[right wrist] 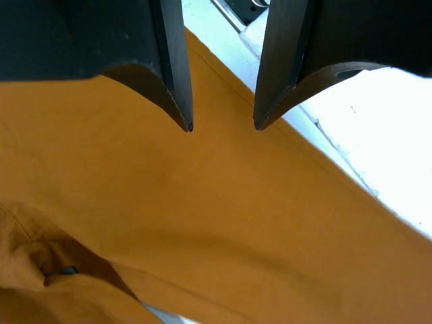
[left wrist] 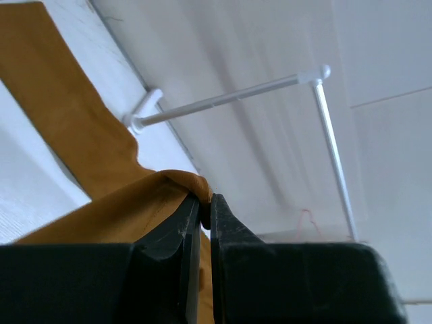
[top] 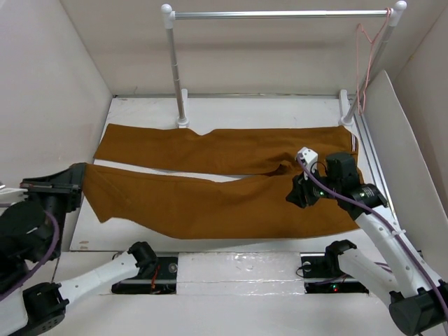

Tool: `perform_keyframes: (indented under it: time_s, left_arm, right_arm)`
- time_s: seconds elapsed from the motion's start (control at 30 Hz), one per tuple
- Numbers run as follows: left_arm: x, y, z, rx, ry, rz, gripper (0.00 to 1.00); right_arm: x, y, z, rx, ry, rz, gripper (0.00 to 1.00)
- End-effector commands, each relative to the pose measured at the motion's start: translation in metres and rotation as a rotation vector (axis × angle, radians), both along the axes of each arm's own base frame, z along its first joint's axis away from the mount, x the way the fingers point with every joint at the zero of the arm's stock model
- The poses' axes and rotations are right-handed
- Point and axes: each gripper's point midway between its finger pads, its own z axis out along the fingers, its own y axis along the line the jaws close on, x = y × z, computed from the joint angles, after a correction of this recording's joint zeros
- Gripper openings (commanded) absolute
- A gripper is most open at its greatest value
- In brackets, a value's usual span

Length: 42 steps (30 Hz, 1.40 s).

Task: Place the trousers on the hanger
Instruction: Flatten out the trousers at the center of the board.

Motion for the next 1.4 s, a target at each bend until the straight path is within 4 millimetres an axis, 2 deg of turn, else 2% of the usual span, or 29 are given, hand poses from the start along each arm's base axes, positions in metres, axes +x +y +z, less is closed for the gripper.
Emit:
perform_keyframes:
  time_s: [0.0, 0.1, 0.17, 0.2, 0.27, 0.3, 0.33, 0.37, 0.43, 0.47, 0.53, 0.57, 0.6, 0.63, 0.67, 0.7, 0.73, 0.77, 0.83, 0.87, 0.9, 0.97, 1.0, 1.1, 1.13, 1.17, 1.23, 1.3, 1.37]
  left_arm:
    - [0.010, 0.018, -0.007, -0.033, -0.027, 0.181, 0.00]
    - [0.004, 0.024, -0.024, -0.078, -0.037, 0.176, 0.00]
    - [-0.005, 0.037, -0.028, -0.128, -0.067, 0.191, 0.03]
    - [-0.007, 0.040, -0.028, -0.125, -0.071, 0.197, 0.16]
    - [-0.006, 0.043, -0.022, -0.067, -0.062, 0.214, 0.35]
    - [-0.009, 0.049, -0.009, -0.058, -0.072, 0.228, 0.48]
    - [-0.006, 0.047, 0.000, -0.018, -0.062, 0.234, 0.53]
    - [0.009, 0.029, 0.008, 0.079, -0.017, 0.237, 0.56]
    - [0.019, 0.019, 0.034, 0.220, 0.018, 0.240, 0.66]
    - [0.046, -0.014, 0.040, 0.339, 0.071, 0.234, 0.67]
    - [0.065, -0.038, 0.055, 0.475, 0.115, 0.210, 0.69]
    - [0.092, -0.072, 0.054, 0.542, 0.145, 0.191, 0.69]
    - [0.103, -0.090, 0.055, 0.575, 0.152, 0.153, 0.69]
    - [0.114, -0.108, 0.049, 0.653, 0.175, 0.112, 0.68]
    - [0.133, -0.138, 0.049, 0.639, 0.149, 0.068, 0.68]
    - [0.149, -0.154, 0.031, 0.686, 0.169, 0.035, 0.67]
    - [0.162, -0.181, 0.017, 0.698, 0.160, -0.097, 0.67]
    - [0.180, -0.206, -0.010, 0.694, 0.166, -0.171, 0.67]
    - [0.200, -0.234, -0.045, 0.656, 0.186, -0.326, 0.66]
    - [0.211, -0.248, -0.076, 0.640, 0.233, -0.374, 0.66]
    - [0.215, -0.257, -0.095, 0.613, 0.266, -0.445, 0.65]
    - [0.221, -0.279, -0.120, 0.611, 0.275, -0.533, 0.65]
    - [0.217, -0.288, -0.141, 0.613, 0.300, -0.594, 0.65]
    - [0.215, -0.306, -0.174, 0.626, 0.325, -0.697, 0.65]
    - [0.214, -0.309, -0.181, 0.628, 0.337, -0.718, 0.65]
    - [0.212, -0.312, -0.194, 0.633, 0.354, -0.739, 0.64]
    - [0.200, -0.322, -0.203, 0.634, 0.351, -0.794, 0.64]
    - [0.180, -0.333, -0.206, 0.652, 0.327, -0.836, 0.64]
    - [0.154, -0.341, -0.208, 0.652, 0.308, -0.886, 0.64]
  right_arm:
    - [0.001, -0.003, 0.002, -0.025, -0.026, 0.000, 0.47]
    - [0.002, -0.006, 0.001, -0.033, -0.016, -0.013, 0.47]
    - [0.002, -0.007, 0.000, -0.039, -0.012, -0.016, 0.49]
    - [0.005, -0.010, 0.000, -0.046, -0.012, -0.036, 0.53]
    - [0.007, -0.015, -0.002, -0.062, 0.001, -0.057, 0.58]
    - [0.010, -0.018, 0.000, -0.067, -0.004, -0.078, 0.63]
    - [0.012, -0.018, 0.000, -0.067, 0.004, -0.079, 0.64]
    - [0.015, -0.019, 0.001, -0.061, 0.005, -0.092, 0.66]
    - [0.021, -0.018, 0.007, -0.036, 0.005, -0.102, 0.68]
    - [0.023, -0.018, 0.008, -0.027, 0.015, -0.111, 0.68]
    - [0.030, -0.022, 0.018, -0.004, -0.001, -0.140, 0.65]
    - [0.033, -0.024, 0.022, 0.001, -0.005, -0.155, 0.59]
    - [0.036, -0.027, 0.026, 0.000, -0.013, -0.173, 0.33]
    - [0.039, -0.029, 0.037, 0.006, -0.034, -0.186, 0.19]
    - [0.043, -0.034, 0.042, 0.010, -0.044, -0.209, 0.07]
    - [0.045, -0.036, 0.045, 0.013, -0.046, -0.222, 0.00]
    - [0.047, -0.039, 0.052, 0.018, -0.058, -0.236, 0.00]
    - [0.049, -0.046, 0.055, 0.019, -0.061, -0.274, 0.00]
    - [0.050, -0.061, 0.055, -0.004, -0.057, -0.345, 0.00]
    - [0.051, -0.070, 0.051, -0.021, -0.047, -0.394, 0.00]
    - [0.054, -0.095, 0.045, -0.075, -0.043, -0.502, 0.07]
    - [0.047, -0.117, 0.027, -0.128, 0.020, -0.602, 0.17]
    - [0.044, -0.142, 0.019, -0.175, 0.041, -0.709, 0.26]
    - [0.032, -0.174, -0.012, -0.237, 0.132, -0.863, 0.53]
    - [0.027, -0.190, -0.020, -0.244, 0.166, -0.946, 0.57]
    - [0.023, -0.197, -0.029, -0.241, 0.210, -0.993, 0.60]
    - [0.016, -0.208, -0.040, -0.217, 0.280, -1.067, 0.61]
    - [0.010, -0.222, -0.051, -0.209, 0.349, -1.160, 0.61]
    - [-0.007, -0.248, -0.067, -0.196, 0.434, -1.303, 0.61]
